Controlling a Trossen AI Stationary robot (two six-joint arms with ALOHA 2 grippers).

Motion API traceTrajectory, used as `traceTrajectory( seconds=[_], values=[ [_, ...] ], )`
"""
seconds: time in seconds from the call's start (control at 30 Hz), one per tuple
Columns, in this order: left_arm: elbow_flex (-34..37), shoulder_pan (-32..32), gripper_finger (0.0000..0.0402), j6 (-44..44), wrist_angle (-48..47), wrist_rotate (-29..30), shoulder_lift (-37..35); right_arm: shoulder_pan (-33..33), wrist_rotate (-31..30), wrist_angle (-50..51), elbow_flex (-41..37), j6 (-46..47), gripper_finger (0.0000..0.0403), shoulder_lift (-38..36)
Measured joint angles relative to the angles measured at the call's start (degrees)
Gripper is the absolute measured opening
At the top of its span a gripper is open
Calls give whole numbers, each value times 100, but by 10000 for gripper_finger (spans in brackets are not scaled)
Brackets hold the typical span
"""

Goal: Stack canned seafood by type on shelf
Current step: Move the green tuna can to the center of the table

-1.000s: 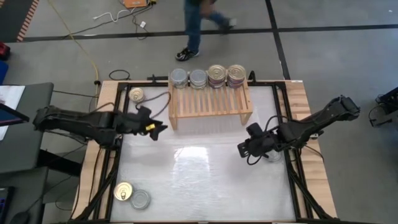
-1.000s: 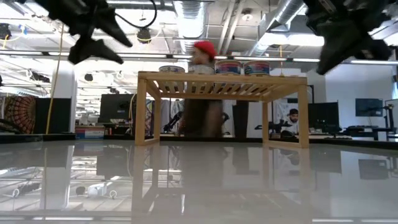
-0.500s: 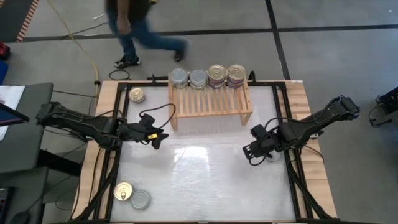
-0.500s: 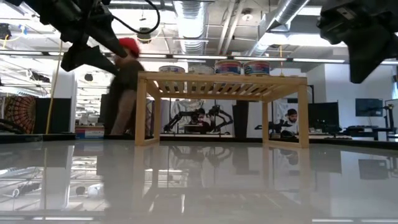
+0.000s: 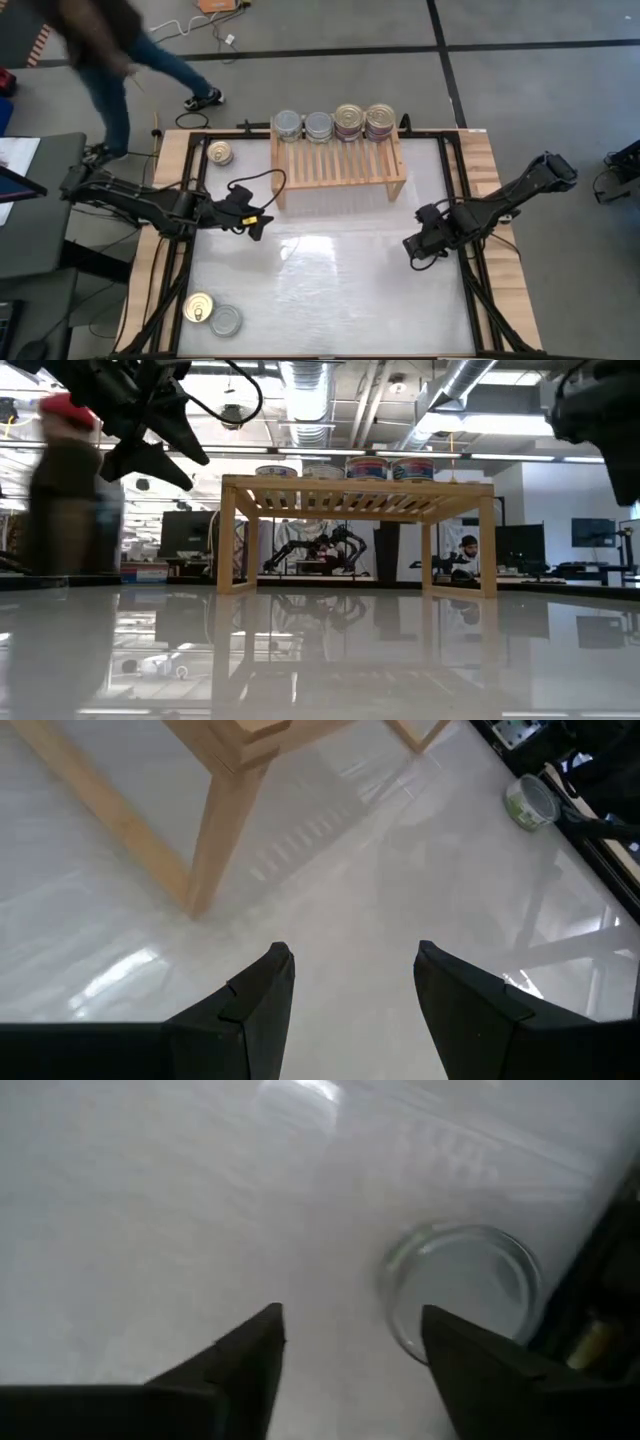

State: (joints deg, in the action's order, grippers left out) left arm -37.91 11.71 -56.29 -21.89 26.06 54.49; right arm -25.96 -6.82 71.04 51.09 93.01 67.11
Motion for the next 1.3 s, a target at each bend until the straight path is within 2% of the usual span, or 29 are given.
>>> traceTrajectory(
  seconds=[0.1, 0.2, 0.73, 1.0, 1.17, 1.3],
  values=[
    [0, -1, 196, -49, 85, 0, 121, -71, 8, 46, -222, 459, 293, 0],
    [-2, -1, 196, -56, 289, 0, 236, -187, 14, -76, -468, 891, 305, 2],
    [-4, 4, 196, -716, 616, 11, 334, -453, -3, -1927, -1502, 1040, 305, 183],
    [-4, 10, 196, -1007, 632, 9, 334, -459, -96, -2423, -1500, 557, 306, 179],
    [-4, 10, 196, -1039, 636, 9, 334, -415, -445, -3240, -1517, 210, 306, 192],
    [-4, 12, 197, -1040, 636, 9, 334, -290, -657, -4152, -1517, -425, 306, 195]
  ],
)
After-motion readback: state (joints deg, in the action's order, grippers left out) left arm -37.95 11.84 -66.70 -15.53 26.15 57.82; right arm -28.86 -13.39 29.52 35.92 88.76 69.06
